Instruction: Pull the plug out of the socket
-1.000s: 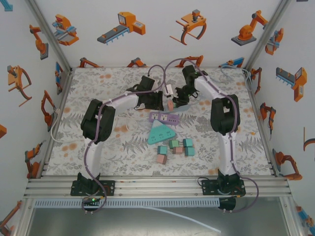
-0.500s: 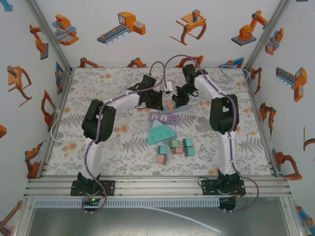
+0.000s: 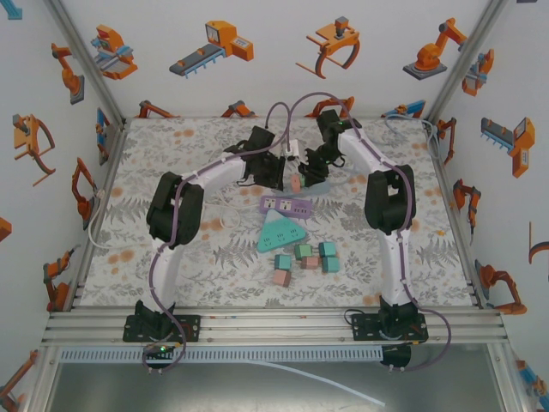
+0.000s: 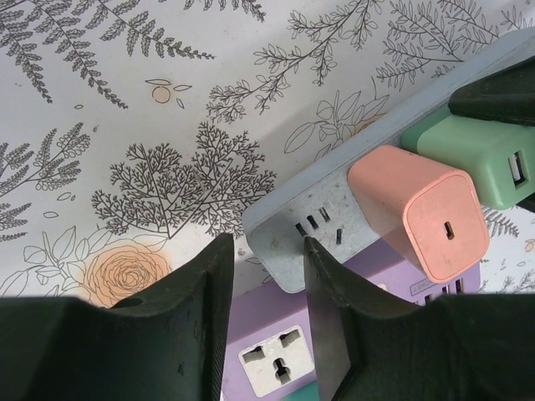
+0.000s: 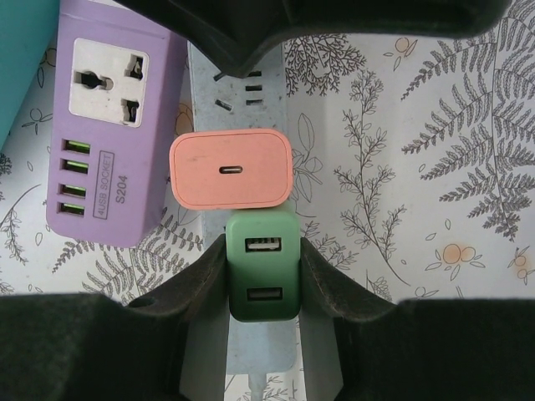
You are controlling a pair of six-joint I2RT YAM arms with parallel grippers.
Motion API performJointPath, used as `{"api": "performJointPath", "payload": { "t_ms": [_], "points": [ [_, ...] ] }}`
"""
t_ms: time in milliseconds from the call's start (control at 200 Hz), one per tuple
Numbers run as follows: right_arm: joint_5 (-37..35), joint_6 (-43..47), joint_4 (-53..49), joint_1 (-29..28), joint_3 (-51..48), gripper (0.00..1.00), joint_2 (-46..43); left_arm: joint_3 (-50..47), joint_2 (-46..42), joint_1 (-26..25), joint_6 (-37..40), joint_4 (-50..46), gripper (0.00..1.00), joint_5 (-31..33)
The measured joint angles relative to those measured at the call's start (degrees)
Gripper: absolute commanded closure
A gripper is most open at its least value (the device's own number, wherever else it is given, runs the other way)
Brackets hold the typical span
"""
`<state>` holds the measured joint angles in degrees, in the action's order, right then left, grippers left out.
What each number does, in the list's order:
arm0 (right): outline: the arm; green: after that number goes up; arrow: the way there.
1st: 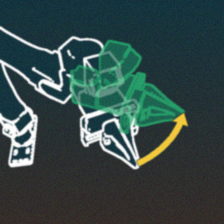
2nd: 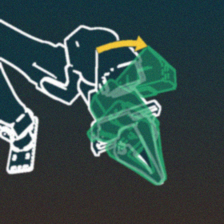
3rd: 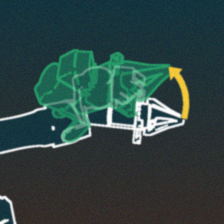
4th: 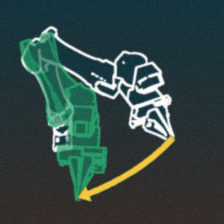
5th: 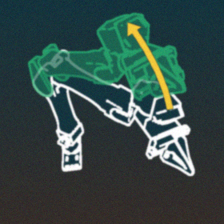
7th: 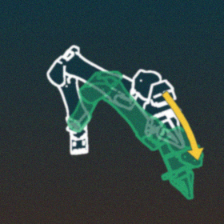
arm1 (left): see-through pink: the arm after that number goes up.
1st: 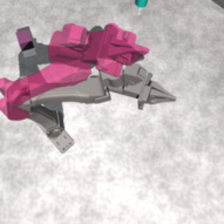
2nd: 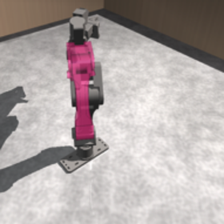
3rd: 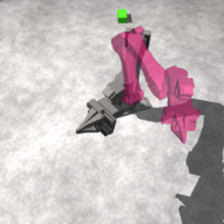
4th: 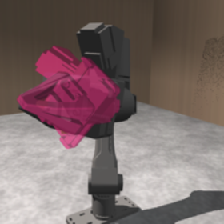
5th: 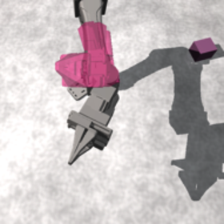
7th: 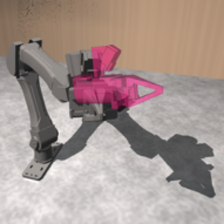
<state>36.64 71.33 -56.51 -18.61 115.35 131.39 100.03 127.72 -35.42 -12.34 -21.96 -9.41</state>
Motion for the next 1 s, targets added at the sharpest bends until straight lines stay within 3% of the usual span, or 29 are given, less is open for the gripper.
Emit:
{"api": "performJointPath", "payload": {
  "t_ms": [105, 381, 571, 706, 1001],
  "points": [
    [0.0, -1.2, 0.1, 0.0, 0.0, 1.0, 0.0, 1.3, 0.7, 0.4, 1.3, -1.4, 0.46, -0.7],
    [-0.2, -2.7, 0.3, 0.0, 0.0, 1.0, 0.2, 3.3, 2.3, 1.8, 1.3, -3.4, 0.43, -3.9],
    [0.0, -3.8, 0.7, 0.0, -0.5, 1.0, 0.2, 4.4, 2.8, 1.5, 1.0, -4.5, 0.52, -3.8],
    [0.0, -6.5, 1.1, 0.0, -0.5, 1.0, 0.2, 7.1, 3.8, 0.9, 1.1, -7.8, 0.45, -1.3],
    [1.5, -12.4, 2.2, 0.0, -0.5, 1.0, 0.2, 9.2, 4.2, 1.0, 1.1, -10.9, 0.45, 2.1]
  ]
}}
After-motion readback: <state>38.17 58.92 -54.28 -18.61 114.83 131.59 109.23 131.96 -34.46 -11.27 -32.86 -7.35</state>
